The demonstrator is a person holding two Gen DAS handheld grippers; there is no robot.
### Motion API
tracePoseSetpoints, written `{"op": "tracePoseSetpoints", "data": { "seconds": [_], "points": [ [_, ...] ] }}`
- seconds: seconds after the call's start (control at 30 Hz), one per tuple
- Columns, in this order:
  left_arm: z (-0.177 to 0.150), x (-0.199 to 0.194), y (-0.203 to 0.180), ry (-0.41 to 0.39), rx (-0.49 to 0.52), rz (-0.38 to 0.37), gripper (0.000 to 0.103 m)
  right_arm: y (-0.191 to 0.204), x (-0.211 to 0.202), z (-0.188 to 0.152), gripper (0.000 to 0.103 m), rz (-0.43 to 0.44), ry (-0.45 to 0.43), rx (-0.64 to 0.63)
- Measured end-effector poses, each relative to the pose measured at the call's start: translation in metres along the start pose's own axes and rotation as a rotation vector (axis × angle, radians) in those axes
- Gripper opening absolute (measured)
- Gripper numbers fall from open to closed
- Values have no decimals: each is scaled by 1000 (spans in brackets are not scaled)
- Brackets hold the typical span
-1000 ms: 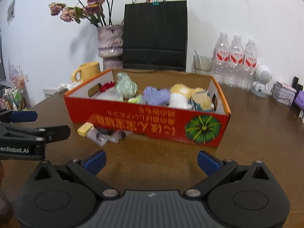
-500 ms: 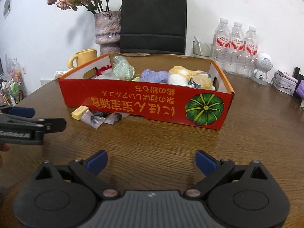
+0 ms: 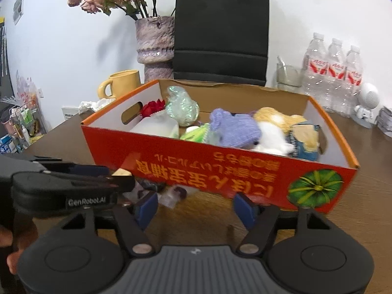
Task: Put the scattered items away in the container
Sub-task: 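Grasp the yellow soap bar with the left gripper while the right grasps a candy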
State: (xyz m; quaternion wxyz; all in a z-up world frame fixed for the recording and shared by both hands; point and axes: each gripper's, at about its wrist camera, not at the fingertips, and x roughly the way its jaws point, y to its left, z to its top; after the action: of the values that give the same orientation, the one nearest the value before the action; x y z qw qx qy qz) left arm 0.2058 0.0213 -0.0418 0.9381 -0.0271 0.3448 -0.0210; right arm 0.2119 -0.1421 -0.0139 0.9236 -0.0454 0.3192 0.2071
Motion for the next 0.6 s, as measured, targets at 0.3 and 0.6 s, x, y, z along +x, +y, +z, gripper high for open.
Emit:
{"op": "tracePoseSetpoints", "data": {
  "seconds": [0.3, 0.6],
  "points": [
    [-2, -1, 11, -9, -1, -38, 22, 8, 25, 7, 43, 4, 43, 83],
    [-8, -4, 3, -28, 58, -14, 22, 7, 18, 0, 12, 35, 51, 78]
  ]
}}
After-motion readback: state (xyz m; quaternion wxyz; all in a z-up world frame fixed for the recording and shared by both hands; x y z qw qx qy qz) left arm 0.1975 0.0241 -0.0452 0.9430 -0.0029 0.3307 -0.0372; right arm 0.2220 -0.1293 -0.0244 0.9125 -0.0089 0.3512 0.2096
